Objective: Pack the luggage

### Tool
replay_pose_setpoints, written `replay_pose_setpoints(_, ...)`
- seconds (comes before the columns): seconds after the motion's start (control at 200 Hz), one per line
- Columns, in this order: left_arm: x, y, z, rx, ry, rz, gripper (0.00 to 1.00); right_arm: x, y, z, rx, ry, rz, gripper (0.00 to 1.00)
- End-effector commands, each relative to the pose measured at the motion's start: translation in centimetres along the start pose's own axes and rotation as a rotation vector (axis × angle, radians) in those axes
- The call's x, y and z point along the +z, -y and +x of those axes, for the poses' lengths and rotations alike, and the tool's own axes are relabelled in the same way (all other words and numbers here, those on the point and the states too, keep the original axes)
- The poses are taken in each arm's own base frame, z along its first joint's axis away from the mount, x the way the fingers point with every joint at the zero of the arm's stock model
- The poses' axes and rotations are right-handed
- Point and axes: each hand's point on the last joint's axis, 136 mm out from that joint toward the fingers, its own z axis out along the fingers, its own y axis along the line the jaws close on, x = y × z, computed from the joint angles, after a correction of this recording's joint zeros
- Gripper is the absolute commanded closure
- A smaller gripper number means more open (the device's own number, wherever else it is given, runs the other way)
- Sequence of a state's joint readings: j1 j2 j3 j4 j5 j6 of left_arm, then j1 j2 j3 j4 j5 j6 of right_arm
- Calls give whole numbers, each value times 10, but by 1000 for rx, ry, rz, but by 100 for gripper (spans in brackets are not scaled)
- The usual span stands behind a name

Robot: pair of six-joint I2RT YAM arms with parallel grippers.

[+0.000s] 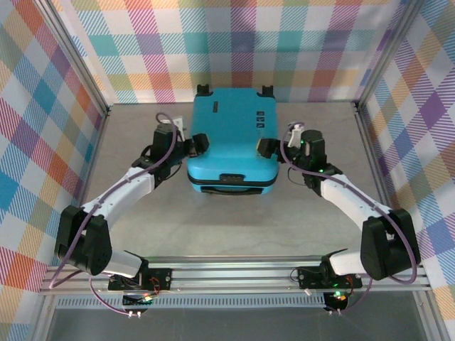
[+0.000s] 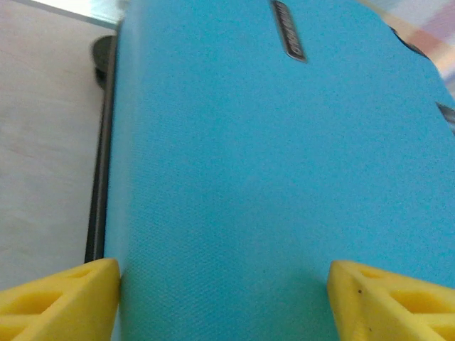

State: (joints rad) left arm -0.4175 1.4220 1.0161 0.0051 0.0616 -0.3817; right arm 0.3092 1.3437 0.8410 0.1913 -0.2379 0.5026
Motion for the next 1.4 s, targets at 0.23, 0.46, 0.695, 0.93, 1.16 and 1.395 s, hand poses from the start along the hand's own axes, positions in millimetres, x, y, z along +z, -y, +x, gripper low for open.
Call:
replay_pose_setpoints(0.23, 19, 42, 48, 24, -177, 97, 25, -26, -13, 6, -38, -53, -77, 1)
replay_pose_setpoints(0.46, -18, 42, 5, 112, -73, 16, 23, -46, 6, -5, -52, 42, 38, 0)
replay_pose_setpoints(0.695, -91, 11, -25, 180, 88, -164, 15, -81, 24, -17, -94, 128, 174, 0)
replay_pose_setpoints(0.93, -126, -5, -23, 174, 141, -208, 0, -98, 51, -15, -47, 162, 250, 1)
replay_pose_setpoints(1.16, -138, -38, -17, 123, 103, -314, 0, -133, 110, -9, 33, 175, 524, 1)
replay_pose_setpoints(1.395, -170, -100, -27, 122, 301, -606, 0, -175, 150, -4, 122, 287, 689, 1)
